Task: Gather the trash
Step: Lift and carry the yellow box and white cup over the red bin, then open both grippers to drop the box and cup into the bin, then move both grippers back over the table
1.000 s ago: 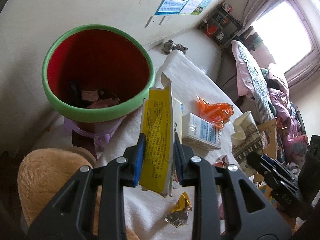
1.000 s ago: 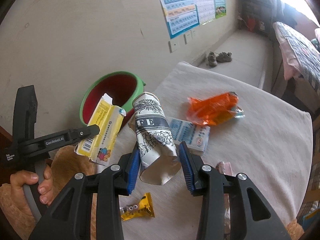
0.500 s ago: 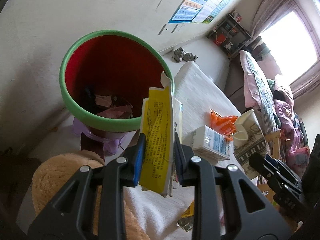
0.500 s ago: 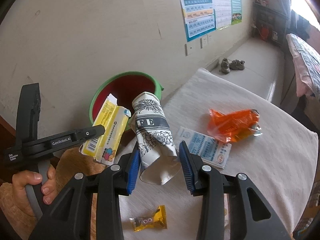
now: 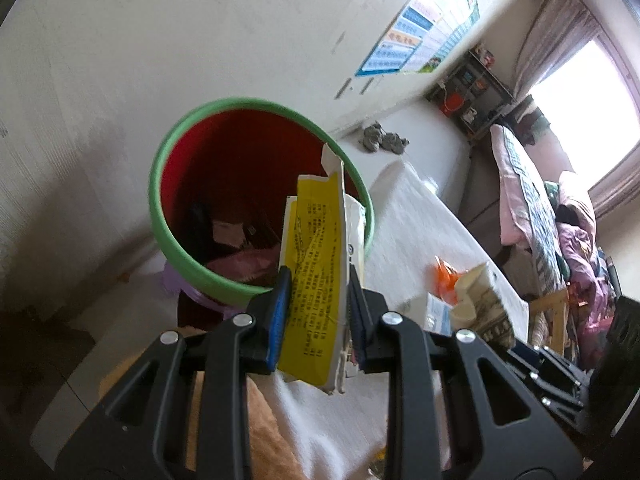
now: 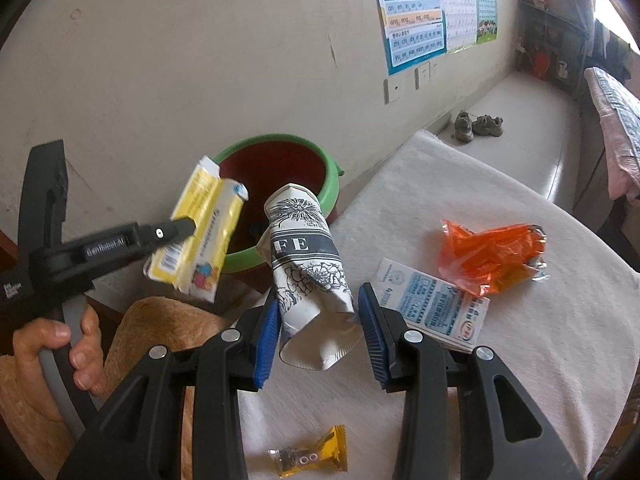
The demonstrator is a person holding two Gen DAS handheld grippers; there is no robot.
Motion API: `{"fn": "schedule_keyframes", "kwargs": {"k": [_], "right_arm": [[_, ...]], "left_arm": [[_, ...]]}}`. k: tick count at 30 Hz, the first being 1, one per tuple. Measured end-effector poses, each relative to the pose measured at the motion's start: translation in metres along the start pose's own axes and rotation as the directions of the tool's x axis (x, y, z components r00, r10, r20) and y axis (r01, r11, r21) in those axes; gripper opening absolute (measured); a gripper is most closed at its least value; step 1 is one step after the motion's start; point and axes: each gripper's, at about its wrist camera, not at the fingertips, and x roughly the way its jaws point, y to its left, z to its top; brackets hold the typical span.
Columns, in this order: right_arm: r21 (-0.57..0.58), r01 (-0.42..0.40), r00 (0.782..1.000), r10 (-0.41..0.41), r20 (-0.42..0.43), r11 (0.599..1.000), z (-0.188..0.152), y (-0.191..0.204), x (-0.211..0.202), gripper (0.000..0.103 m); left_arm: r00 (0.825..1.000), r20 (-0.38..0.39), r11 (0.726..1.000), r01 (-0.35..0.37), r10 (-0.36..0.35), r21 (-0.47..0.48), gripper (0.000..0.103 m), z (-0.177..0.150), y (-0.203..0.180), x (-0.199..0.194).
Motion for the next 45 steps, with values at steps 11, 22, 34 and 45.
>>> {"fn": "schedule_keyframes", "kwargs": {"k": [11, 22, 34, 45], "right_arm": [[-0.071, -0.041, 0.999, 0.041, -0.001, 0.997, 0.051, 0.036, 0.036, 0.037], [-0.107, -0.051, 0.998, 0.046, -0.041, 0.993, 0.066, 0.058, 0.07, 0.039], [-0.057, -0.065, 0.998, 0.065, -0.001, 0.996, 0.065, 0.05, 0.052, 0.056], [0.062, -0.011, 0.997, 0.006, 0.081, 0.998, 0.018, -0.012, -0.028, 0.056]], "left_arm": [[0.998, 0.032, 0.998, -0.052, 0.053, -0.033, 0.026, 0.027, 0.023, 0.011], [0.996, 0.017, 0.995, -0.091, 0.092, -0.044, 0.026, 0.039, 0.038, 0.025], [0.994, 0.014, 0.993, -0.112, 0.112, -0.022, 0.047, 0.022, 0.036, 0.02], [0.996, -0.08, 0.99, -0.018, 0.03, 0.143, 0.047, -0.016, -0.02, 0.02]]}}
